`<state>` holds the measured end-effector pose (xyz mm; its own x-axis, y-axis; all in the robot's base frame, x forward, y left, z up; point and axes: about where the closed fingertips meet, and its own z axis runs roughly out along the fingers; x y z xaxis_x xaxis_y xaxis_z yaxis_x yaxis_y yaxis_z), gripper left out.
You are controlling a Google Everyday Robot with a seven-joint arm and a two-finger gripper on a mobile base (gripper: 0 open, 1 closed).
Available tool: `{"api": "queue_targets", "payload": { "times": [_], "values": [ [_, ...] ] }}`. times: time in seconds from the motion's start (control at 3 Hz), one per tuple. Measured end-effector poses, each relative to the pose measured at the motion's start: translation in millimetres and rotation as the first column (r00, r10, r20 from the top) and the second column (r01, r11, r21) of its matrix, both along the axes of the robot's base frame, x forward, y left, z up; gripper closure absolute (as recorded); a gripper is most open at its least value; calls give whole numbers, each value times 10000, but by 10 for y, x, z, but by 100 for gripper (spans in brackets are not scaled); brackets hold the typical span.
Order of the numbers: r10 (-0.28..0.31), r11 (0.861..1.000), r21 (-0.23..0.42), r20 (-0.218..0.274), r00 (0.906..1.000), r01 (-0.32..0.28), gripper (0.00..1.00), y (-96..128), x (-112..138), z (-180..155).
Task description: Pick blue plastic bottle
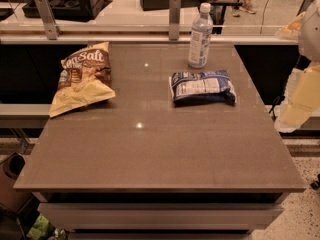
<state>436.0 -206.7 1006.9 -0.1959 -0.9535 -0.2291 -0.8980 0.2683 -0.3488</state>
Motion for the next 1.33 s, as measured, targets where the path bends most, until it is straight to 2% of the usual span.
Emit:
{"api": "queue_targets", "payload": {
  "times": [0.33,0.67,1.0,1.33],
  "values": [
    [0,10000,0,2,10000,0,0,0,0,1],
    [-143,9993,343,479,9987,126,0,-5,149,14],
    [-668,9927,1071,1091,9918,551,0,-5,482,-44],
    [-1436,9734,2020,1688,9751,1084,0,-20,804,-131]
  ]
}}
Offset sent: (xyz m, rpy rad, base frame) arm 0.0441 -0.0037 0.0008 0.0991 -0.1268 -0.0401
